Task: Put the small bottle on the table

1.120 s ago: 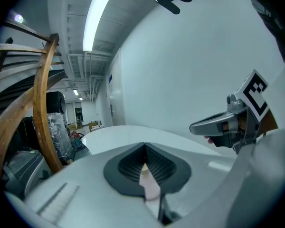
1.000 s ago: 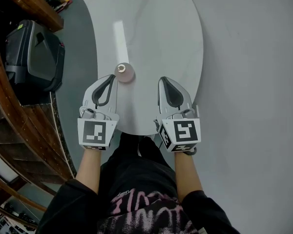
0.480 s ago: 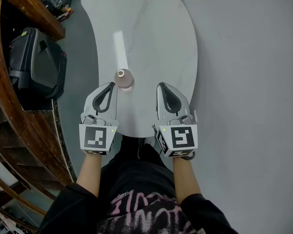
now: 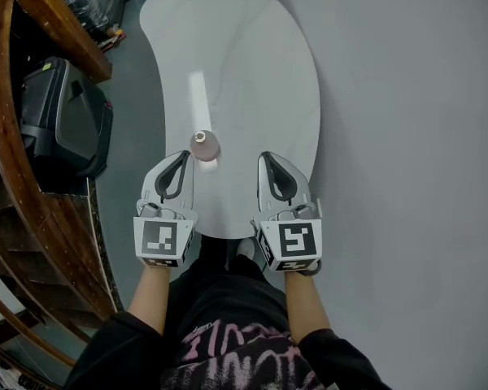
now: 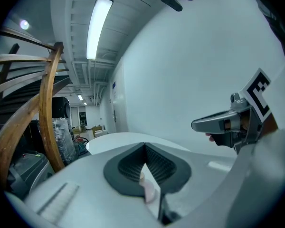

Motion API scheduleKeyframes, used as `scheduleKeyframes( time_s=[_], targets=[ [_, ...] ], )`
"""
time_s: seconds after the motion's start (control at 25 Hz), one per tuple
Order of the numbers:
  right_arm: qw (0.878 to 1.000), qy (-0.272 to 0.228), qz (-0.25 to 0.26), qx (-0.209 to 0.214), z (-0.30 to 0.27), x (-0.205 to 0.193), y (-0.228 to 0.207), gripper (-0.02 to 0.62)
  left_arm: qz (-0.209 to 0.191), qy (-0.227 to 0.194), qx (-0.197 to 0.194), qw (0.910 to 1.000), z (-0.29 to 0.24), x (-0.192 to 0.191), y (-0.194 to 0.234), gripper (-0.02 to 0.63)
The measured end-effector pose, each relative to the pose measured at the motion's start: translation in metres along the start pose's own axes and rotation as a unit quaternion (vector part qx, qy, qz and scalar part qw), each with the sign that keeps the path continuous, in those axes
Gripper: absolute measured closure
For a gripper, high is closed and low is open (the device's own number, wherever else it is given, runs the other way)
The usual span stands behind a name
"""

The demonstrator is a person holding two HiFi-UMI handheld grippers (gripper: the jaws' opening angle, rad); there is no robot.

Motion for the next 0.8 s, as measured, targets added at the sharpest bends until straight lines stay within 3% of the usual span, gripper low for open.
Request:
scheduleKeyframes(
  time_s=[0.8],
  targets=[
    [1.000,-0.014,0.011,0.015,0.018,0.015,0.013,0.578,-0.004,-0.022,0.014,0.9996,0.024,0.016,-0.005,0.604]
  ],
)
Point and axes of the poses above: the fingertips, and each gripper's own axes: z backward along the fingers, y to its left, x out of its top, the point moved 6 cm from there along z, backward along the fingers, and after that the axes turned 5 degrees about -x, right-handed, at the moved point
